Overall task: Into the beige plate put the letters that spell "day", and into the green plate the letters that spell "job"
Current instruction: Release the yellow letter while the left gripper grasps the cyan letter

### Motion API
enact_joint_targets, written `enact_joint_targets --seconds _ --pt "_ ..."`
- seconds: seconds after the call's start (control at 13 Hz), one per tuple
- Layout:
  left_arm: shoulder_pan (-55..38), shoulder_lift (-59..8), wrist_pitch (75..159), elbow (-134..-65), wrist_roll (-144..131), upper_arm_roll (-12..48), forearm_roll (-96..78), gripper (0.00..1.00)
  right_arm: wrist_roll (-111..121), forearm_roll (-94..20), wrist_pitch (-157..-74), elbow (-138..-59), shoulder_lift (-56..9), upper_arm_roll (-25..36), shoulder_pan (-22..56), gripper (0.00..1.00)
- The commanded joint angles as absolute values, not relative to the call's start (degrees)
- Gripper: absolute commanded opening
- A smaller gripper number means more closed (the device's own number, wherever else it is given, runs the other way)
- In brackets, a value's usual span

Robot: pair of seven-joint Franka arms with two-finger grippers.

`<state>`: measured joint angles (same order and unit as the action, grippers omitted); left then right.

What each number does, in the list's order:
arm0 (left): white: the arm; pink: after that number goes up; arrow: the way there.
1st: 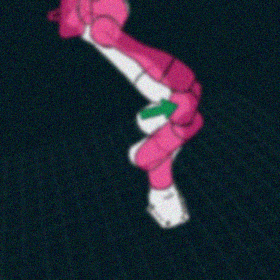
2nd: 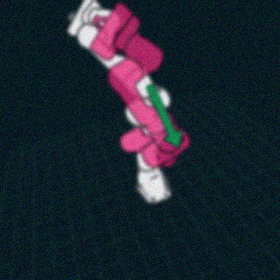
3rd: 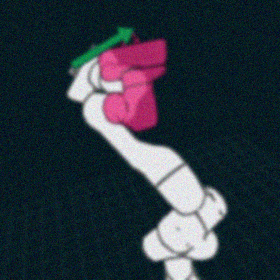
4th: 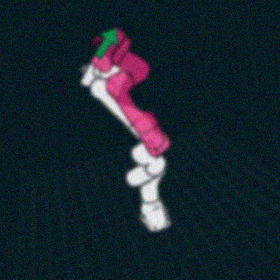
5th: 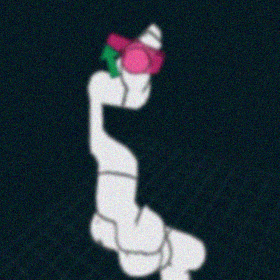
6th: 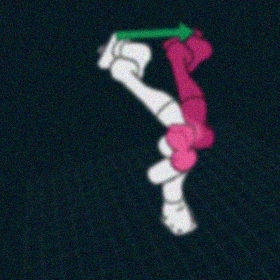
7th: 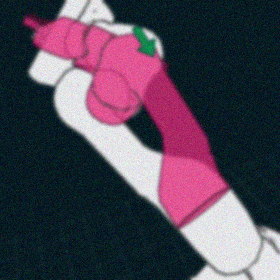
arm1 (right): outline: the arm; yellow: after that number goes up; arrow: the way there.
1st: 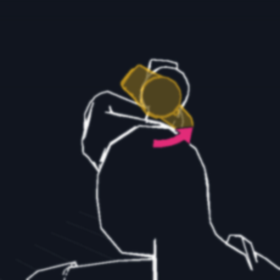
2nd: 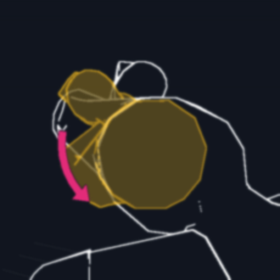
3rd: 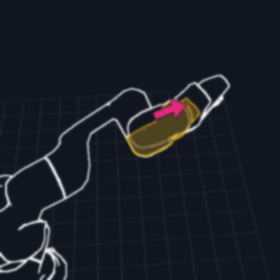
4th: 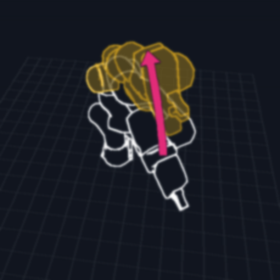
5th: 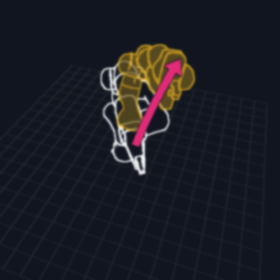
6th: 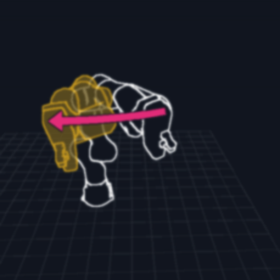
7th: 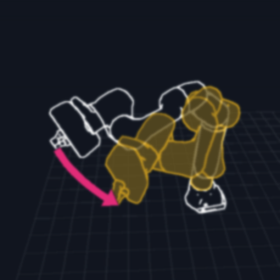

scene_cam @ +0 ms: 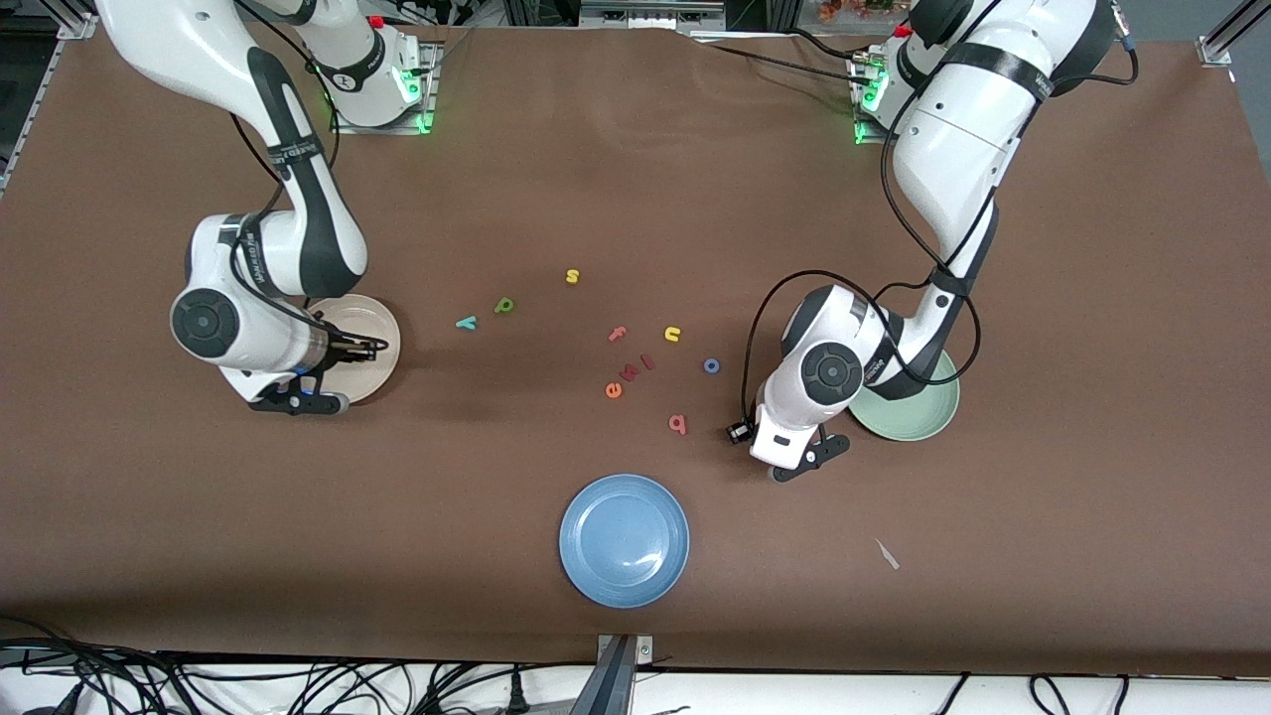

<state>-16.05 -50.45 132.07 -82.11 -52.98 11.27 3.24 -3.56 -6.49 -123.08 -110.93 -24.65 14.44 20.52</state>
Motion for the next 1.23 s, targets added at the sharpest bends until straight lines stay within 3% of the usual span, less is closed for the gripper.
enact_joint_targets --seconds 0.0,0.46,0.62,0.85,0.92,1.0,1.16 --pt "-16.4 -50.8 132.4 -81.7 -54.6 11.3 4.6 0.51 3.0 -7.1 -130.3 -120.3 -20.4 16.7 20.9 0.0" --pt "-17.2 -51.0 132.4 -81.7 -56.9 11.3 4.8 0.22 5.3 -7.2 -130.3 -121.6 -20.5 17.5 20.9 0.0" --pt "-17.3 -51.0 132.4 -81.7 -57.0 11.3 4.8 0.04 5.3 -7.2 -129.8 -121.6 -20.5 17.5 20.9 0.0" --pt "-17.2 -50.9 132.4 -81.7 -56.9 11.3 4.8 0.0 5.3 -7.2 -128.7 -121.2 -20.5 17.5 20.9 0.04" --pt "-17.2 -50.9 132.4 -81.7 -56.9 11.2 4.8 0.0 4.5 -7.2 -128.5 -120.9 -20.6 17.5 20.9 0.33" --pt "-17.2 -50.7 132.3 -81.7 -56.7 11.1 5.1 0.0 4.1 -7.2 -128.2 -120.9 -20.7 17.5 21.0 0.99" --pt "-16.6 -50.1 131.5 -81.5 -56.5 11.1 6.7 0.0 4.2 -7.2 -126.7 -119.4 -20.6 17.4 21.0 1.0"
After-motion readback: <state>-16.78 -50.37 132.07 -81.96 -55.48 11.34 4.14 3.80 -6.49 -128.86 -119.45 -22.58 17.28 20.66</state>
